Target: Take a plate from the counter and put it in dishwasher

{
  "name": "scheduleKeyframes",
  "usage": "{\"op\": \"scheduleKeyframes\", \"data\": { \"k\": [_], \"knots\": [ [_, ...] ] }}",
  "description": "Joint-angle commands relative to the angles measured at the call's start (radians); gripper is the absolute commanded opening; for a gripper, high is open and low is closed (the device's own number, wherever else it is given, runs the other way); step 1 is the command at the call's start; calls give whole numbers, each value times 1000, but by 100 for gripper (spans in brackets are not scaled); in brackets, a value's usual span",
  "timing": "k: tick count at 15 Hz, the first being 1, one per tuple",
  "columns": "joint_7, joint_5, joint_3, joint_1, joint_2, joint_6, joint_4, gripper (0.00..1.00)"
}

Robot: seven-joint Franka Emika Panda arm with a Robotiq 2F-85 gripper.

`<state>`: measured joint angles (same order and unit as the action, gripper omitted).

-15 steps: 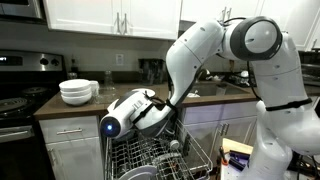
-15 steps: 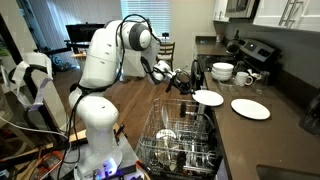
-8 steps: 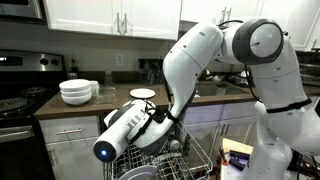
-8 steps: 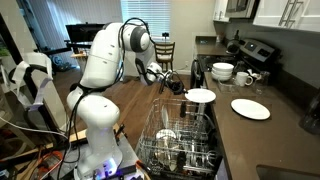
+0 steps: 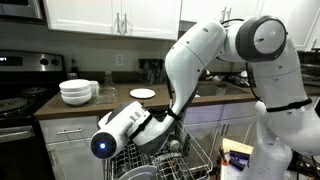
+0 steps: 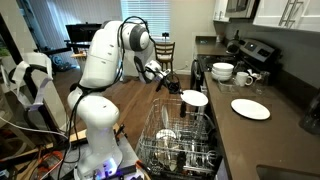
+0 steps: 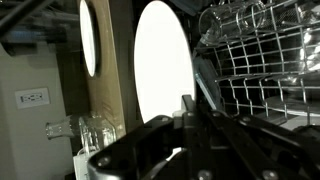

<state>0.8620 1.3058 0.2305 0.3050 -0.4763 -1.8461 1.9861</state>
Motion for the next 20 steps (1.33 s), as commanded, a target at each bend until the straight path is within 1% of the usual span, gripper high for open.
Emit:
{"op": "scheduleKeyframes", "data": {
  "k": [1,4,7,9,11,12,13,15,16,18,20],
  "knots": [
    [-81,-60,10,-33,94,-63,62,5],
    [-146,-118,4,-67,146,-150,100,5],
    [-250,-197,-6,-100,203,-227,134,5],
    [-359,-278,-9,-134,247,-326,162,5],
    [-487,-381,-17,-161,291,-432,187,5],
    [-505,-390,-34,-150,313,-405,185,5],
    [-424,-353,-48,-118,230,-394,143,5],
    [-465,-373,-55,-125,266,-395,153,5],
    [-472,-377,-55,-124,259,-390,151,5],
    [-522,-423,-51,-135,236,-454,158,5],
    [-588,-492,-46,-149,203,-547,168,5]
  ]
}}
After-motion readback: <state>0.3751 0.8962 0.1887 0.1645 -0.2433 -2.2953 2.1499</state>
